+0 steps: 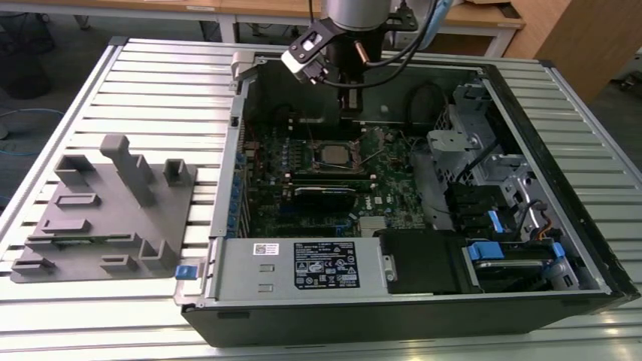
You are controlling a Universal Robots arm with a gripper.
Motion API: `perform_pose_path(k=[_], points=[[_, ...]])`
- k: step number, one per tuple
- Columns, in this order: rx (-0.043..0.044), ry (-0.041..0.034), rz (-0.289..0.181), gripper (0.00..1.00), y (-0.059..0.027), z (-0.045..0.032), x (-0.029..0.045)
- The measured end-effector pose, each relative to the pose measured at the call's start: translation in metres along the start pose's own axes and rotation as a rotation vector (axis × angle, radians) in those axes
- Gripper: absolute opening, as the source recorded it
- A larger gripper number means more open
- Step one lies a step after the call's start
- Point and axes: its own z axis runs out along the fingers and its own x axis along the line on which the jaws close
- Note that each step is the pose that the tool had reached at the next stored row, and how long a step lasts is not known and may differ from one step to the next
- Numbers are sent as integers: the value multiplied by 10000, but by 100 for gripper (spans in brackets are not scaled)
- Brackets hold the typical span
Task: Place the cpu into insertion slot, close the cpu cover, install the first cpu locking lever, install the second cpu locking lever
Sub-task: 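Close the cpu cover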
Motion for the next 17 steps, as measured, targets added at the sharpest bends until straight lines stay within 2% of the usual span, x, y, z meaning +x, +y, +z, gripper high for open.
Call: perform_pose_path(k=[4,13,17], points=[[0,0,-1,11,50,3,2],[0,0,-2,11,57,4,3],[0,0,-1,11,87,5,4]])
